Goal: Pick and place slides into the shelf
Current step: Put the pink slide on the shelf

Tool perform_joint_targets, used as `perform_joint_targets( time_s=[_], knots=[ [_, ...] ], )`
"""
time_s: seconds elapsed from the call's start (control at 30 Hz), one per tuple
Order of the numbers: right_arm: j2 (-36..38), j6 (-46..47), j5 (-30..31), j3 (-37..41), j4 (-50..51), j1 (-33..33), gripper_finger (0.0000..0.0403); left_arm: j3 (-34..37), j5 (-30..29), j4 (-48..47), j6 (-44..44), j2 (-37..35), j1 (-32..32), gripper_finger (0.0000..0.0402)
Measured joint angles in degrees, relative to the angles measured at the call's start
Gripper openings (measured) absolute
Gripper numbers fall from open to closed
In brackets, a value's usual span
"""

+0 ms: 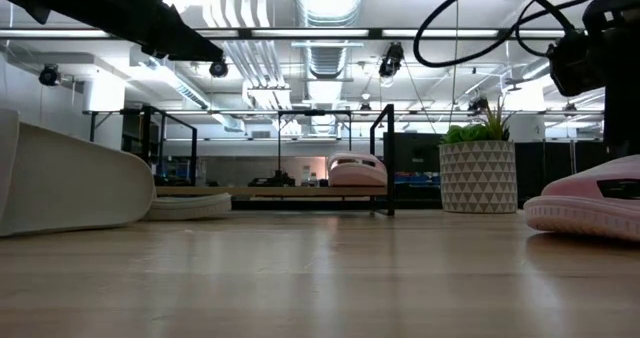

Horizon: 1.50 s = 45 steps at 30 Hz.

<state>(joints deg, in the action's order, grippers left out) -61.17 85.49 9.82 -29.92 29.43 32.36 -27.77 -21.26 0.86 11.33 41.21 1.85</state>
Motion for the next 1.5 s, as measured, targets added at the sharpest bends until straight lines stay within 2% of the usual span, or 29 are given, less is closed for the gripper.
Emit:
perform_joint_targets(
  time_s=[0.37,0.73,1.1,1.4,1.5],
  knots=[
    [0.0,0.0,-0.8,2.5,-3.2,0.0,0.0186,0.0,0.0,0.0,0.0,0.0,0.0,0.0267],
    [0.0,-3.9,-0.6,2.5,-4.4,0.0,0.0021,0.0,0.0,0.0,0.0,0.0,0.0,0.0267],
    [0.0,-9.7,0.4,1.4,-6.0,-0.4,0.0012,0.0,0.0,0.0,0.0,0.0,0.0,0.0267],
    [0.0,-19.8,10.7,-3.1,-6.1,-1.0,0.0012,0.0,0.1,0.2,1.6,0.0,0.0,0.0267],
    [0.0,-23.7,13.5,-4.6,-6.1,-1.5,0.0012,0.0,2.3,1.0,4.2,0.0,0.0,0.0267]
  ],
)
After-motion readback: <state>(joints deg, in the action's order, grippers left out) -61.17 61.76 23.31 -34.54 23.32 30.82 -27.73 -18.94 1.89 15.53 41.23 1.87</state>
